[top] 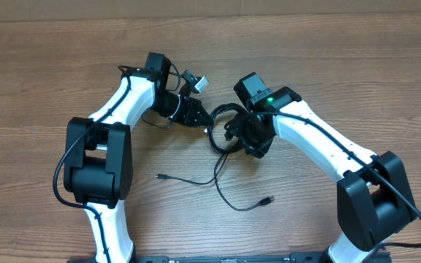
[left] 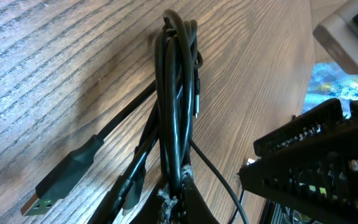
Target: Untangle cables
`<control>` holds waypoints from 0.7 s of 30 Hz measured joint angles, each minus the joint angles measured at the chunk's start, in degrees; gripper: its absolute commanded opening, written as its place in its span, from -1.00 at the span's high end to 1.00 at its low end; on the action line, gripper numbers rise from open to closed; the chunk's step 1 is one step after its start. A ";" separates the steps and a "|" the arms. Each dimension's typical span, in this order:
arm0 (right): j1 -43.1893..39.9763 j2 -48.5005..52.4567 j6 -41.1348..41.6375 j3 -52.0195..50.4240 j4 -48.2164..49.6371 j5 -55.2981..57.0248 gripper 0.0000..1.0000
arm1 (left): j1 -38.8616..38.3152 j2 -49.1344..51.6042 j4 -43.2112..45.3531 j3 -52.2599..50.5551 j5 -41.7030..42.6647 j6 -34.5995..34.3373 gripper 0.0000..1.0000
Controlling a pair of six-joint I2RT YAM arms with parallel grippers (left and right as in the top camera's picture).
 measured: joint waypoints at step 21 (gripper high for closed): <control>-2.89 0.00 -7.74 0.00 3.85 14.88 0.11 | 0.00 0.00 0.17 0.00 -14.01 -6.93 -0.13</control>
